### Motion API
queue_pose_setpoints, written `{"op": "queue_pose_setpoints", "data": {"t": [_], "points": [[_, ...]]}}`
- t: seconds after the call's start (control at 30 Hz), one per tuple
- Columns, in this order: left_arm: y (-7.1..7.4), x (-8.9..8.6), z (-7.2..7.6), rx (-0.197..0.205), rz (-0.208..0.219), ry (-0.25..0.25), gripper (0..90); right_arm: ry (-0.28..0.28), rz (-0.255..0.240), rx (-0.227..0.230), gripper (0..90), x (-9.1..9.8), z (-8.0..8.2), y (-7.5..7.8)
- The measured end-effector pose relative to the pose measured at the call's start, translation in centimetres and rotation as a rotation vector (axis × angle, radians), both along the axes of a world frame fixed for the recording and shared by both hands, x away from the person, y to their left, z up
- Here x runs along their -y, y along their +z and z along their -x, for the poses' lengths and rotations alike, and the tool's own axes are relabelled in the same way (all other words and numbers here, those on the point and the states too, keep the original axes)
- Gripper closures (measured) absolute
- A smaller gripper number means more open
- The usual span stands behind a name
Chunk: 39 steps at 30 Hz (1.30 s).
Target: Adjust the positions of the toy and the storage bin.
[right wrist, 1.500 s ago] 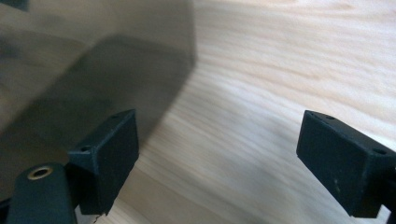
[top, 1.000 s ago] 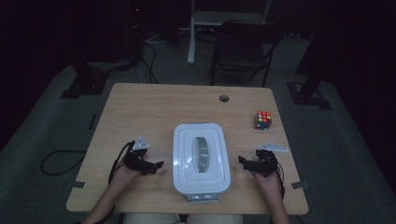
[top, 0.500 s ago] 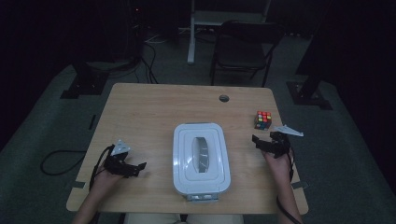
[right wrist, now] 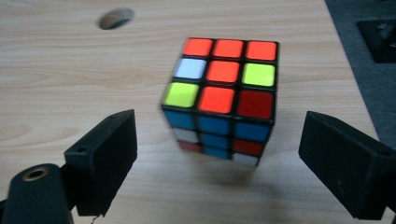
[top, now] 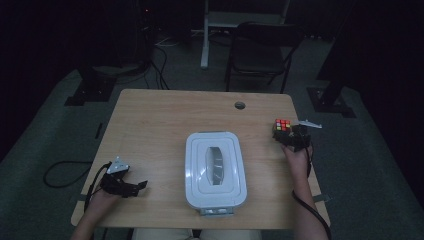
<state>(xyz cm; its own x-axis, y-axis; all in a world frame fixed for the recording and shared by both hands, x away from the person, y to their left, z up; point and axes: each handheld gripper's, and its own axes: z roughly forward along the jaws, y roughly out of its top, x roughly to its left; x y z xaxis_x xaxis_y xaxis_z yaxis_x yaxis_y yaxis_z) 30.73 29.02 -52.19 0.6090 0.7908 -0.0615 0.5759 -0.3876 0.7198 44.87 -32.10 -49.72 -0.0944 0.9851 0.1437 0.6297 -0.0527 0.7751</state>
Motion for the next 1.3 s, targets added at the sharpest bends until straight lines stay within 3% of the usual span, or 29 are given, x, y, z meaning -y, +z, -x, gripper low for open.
{"op": "queue_pose_setpoints", "data": {"t": [0.1,0.3,0.5,0.67,0.77,0.97,1.3], "points": [[-0.1,0.2,-0.2,-0.017,-0.025,-0.006,1.1,-0.022,0.0,-0.016,11.6,0.2,-0.8,-0.7],[-0.2,0.8,-0.3,0.001,-0.095,-0.009,0.5,-0.019,0.021,-0.032,12.1,-0.1,-2.0,-1.4],[-0.2,1.0,-0.3,0.0,-0.094,0.009,0.6,-0.01,0.014,-0.071,17.2,-0.6,-2.9,-2.0],[-0.2,1.3,-0.4,0.001,-0.093,0.043,0.6,-0.019,0.003,-0.088,26.3,-0.5,-3.2,-2.2],[-0.2,1.5,-0.4,0.001,-0.092,0.066,0.6,-0.032,0.021,-0.096,30.6,-0.5,-3.2,-2.2],[-0.2,1.5,-0.5,0.002,-0.092,0.059,0.6,-0.045,0.086,-0.065,33.8,-1.0,-2.8,-2.3],[-0.2,1.5,-0.5,0.002,-0.092,0.057,0.6,-0.015,0.064,-0.065,33.9,-1.1,-2.3,-2.0]]}}
